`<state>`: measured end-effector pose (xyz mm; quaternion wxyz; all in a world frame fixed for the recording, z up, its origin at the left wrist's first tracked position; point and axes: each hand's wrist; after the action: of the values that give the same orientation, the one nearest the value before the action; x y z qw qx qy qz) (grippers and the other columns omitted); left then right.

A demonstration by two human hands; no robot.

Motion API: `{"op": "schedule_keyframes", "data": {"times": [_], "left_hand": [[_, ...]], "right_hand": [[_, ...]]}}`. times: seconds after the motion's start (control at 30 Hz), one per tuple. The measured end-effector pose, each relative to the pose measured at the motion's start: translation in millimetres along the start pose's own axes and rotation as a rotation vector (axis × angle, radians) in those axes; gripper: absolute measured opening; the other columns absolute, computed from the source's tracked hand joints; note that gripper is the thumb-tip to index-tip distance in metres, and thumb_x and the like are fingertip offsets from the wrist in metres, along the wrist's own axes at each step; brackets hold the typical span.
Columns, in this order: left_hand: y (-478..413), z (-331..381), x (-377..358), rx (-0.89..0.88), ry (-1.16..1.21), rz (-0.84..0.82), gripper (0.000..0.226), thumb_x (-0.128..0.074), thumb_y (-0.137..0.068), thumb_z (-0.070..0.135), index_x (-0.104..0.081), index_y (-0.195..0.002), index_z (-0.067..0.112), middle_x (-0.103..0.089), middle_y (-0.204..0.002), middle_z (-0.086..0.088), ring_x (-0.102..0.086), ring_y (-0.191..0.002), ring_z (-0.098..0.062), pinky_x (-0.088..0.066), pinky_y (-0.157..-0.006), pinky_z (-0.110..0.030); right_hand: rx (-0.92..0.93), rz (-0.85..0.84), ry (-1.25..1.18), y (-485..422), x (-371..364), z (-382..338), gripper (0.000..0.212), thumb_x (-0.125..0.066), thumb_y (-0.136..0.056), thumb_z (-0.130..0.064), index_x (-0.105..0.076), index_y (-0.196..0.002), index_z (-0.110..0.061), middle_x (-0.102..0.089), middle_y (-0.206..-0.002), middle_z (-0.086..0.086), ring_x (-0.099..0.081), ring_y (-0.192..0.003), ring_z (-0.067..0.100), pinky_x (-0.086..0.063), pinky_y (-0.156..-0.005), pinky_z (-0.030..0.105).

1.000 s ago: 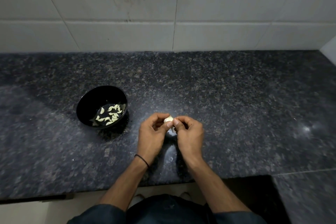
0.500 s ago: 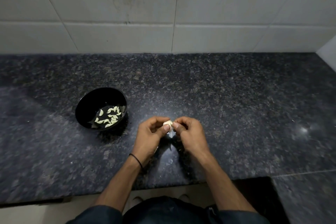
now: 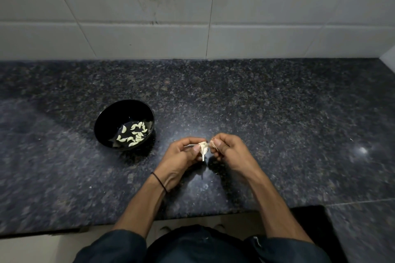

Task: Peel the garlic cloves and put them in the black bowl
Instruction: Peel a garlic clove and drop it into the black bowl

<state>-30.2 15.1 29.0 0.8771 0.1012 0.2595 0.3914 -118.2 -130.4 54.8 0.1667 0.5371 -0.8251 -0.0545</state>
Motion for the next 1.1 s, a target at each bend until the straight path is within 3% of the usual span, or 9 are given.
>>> {"op": "schedule_keyframes", "data": {"times": [0.23, 0.4, 0.5, 0.63, 0.7, 0.77, 0.97, 1.1], "left_hand": [[-4, 3, 9, -0.029, 0.023, 0.092, 0.017, -0.059, -0.094, -0.004, -0.07, -0.106, 0.001, -0.066, -0.088, -0.017, -0.058, -0.073, -0.022, -0.055, -0.062, -0.024], [-25, 4, 13, -0.21, -0.384, 0.237, 0.022, -0.067, -0.091, -0.002, -0.072, -0.104, 0.014, -0.074, -0.094, -0.005, -0.067, -0.08, -0.011, -0.052, -0.073, -0.022], [-42, 4, 17, -0.284, -0.611, 0.319, 0.021, -0.071, -0.089, 0.008, -0.074, -0.105, 0.021, -0.074, -0.096, 0.0, -0.069, -0.085, -0.008, -0.055, -0.082, -0.028], [-55, 2, 19, -0.404, -0.883, 0.323, 0.021, -0.069, -0.09, 0.012, -0.074, -0.111, 0.013, -0.066, -0.106, -0.003, -0.064, -0.096, -0.016, -0.048, -0.092, -0.026], [-57, -1, 21, -0.423, -0.962, 0.296, 0.023, -0.064, -0.094, 0.01, -0.072, -0.116, 0.009, -0.064, -0.111, -0.006, -0.059, -0.102, -0.017, -0.039, -0.092, -0.019], [-59, -4, 24, -0.432, -0.985, 0.276, 0.026, -0.057, -0.098, 0.007, -0.07, -0.121, 0.006, -0.062, -0.116, -0.008, -0.058, -0.108, -0.02, -0.036, -0.095, -0.018], [-58, -8, 30, -0.394, -0.819, 0.333, 0.038, -0.047, -0.098, -0.003, -0.066, -0.128, 0.011, -0.066, -0.124, -0.005, -0.057, -0.119, -0.024, -0.043, -0.109, -0.04], [-38, -6, 24, -0.507, -0.836, 0.482, 0.036, -0.052, -0.096, -0.001, -0.069, -0.123, 0.015, -0.067, -0.122, 0.001, -0.055, -0.118, -0.025, -0.041, -0.105, -0.034]], "right_hand": [[0.012, 0.079, -0.038, -3, 5, -1, 0.024, -0.043, -0.108, -0.014, -0.06, -0.094, -0.006, -0.06, -0.081, -0.001, -0.052, -0.068, 0.007, -0.044, -0.062, 0.018], [-0.004, 0.148, -0.106, 1, -6, 1, 0.016, -0.046, -0.107, -0.014, -0.057, -0.096, -0.01, -0.063, -0.079, 0.001, -0.053, -0.064, 0.008, -0.046, -0.056, 0.017], [-0.028, 0.186, -0.155, 2, -11, 2, 0.011, -0.049, -0.105, -0.011, -0.059, -0.101, -0.011, -0.062, -0.08, 0.002, -0.054, -0.067, 0.009, -0.047, -0.055, 0.016], [-0.003, 0.165, -0.186, 3, -14, 1, 0.025, -0.047, -0.105, -0.006, -0.068, -0.107, -0.019, -0.061, -0.081, 0.0, -0.064, -0.077, 0.015, -0.053, -0.065, 0.023], [-0.016, 0.16, -0.204, 4, -15, 0, 0.026, -0.047, -0.104, -0.005, -0.07, -0.107, -0.017, -0.062, -0.081, 0.001, -0.067, -0.079, 0.018, -0.05, -0.06, 0.018], [-0.018, 0.166, -0.215, 4, -15, 0, 0.025, -0.048, -0.104, -0.004, -0.07, -0.107, -0.014, -0.064, -0.082, 0.002, -0.064, -0.076, 0.017, -0.049, -0.058, 0.016], [-0.049, 0.186, -0.31, 3, -18, 1, 0.016, -0.051, -0.103, -0.003, -0.064, -0.111, -0.007, -0.07, -0.085, 0.01, -0.06, -0.069, 0.016, -0.053, -0.055, 0.023], [-0.055, 0.217, -0.365, 5, -19, -2, 0.011, -0.056, -0.099, -0.002, -0.063, -0.107, -0.007, -0.075, -0.089, 0.015, -0.064, -0.068, 0.02, -0.055, -0.057, 0.032]]}}
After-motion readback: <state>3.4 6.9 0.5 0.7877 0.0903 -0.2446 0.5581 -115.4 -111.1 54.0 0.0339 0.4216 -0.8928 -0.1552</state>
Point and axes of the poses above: each hand's wrist, its own y-axis away from the middle knuckle, its own x-axis out of the back of the hand, z = x × y
